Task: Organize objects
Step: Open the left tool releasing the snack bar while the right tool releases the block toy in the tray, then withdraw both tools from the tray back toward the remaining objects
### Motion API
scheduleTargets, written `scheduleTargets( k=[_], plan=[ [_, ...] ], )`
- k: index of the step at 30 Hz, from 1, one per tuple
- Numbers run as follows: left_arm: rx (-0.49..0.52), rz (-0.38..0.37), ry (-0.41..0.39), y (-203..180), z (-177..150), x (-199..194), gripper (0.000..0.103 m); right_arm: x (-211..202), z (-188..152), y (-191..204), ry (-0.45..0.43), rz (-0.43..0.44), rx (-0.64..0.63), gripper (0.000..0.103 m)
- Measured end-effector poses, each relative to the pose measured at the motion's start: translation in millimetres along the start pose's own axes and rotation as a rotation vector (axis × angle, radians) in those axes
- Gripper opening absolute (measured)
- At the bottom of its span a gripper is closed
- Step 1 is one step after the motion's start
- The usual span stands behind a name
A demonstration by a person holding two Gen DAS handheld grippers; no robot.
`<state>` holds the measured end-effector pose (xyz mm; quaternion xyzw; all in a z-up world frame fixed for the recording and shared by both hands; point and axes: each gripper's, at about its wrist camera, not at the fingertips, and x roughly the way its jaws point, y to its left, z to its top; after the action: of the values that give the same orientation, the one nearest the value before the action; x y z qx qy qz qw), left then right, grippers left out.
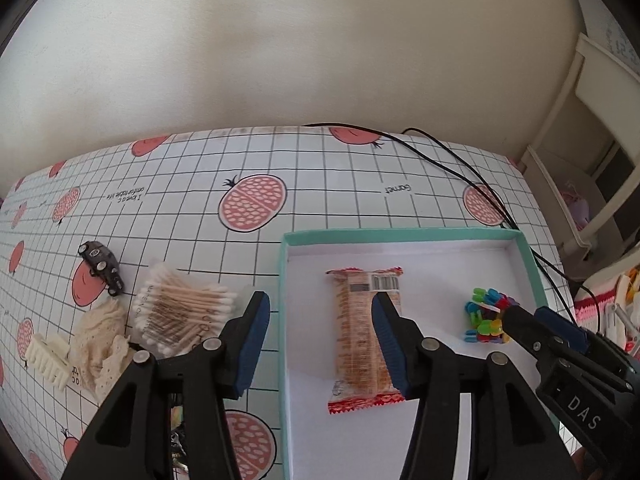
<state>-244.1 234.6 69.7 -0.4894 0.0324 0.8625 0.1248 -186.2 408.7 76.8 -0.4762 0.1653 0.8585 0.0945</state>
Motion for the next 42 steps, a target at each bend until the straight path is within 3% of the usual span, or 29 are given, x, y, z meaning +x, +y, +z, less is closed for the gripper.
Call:
scheduleTargets(
  k=[2,3,6,8,14,17,22,32,42],
  plan=[
    [-0.009,0.003,-0.009,3,0,-1,0.077,1,0,0,-0.001,-0.003,-0.002,0.051],
    [-0.016,0.003,-0.017,5,0,-2,0.08,1,0,-1,-0.001,-0.007,-0.003,0.052],
    [-0.037,0.006,-0.039,10,0,-4,0.083,3,-2,-1,-0.002,-0.014,-0.009,0.054],
    [-0.045,0.006,-0.044,12,1,-4,0.092,5,-2,0,-0.001,-0.016,-0.017,0.061],
    [-0.07,0.003,-0.057,20,0,-3,0.101,5,-4,2,-0.015,-0.017,-0.035,0.081],
    [-0.087,0.008,-0.068,24,0,-4,0.103,4,-4,2,-0.028,-0.026,-0.037,0.097],
    [-0.111,0.008,-0.099,32,1,-11,0.103,4,-4,2,-0.034,-0.026,-0.034,0.103],
    [-0.157,-0.026,-0.13,56,-1,-36,0.103,-11,-6,14,-0.062,-0.026,-0.049,0.103],
    [-0.196,-0.014,-0.194,115,-20,-106,0.103,-61,-12,40,-0.101,0.021,-0.049,0.103]
  ],
)
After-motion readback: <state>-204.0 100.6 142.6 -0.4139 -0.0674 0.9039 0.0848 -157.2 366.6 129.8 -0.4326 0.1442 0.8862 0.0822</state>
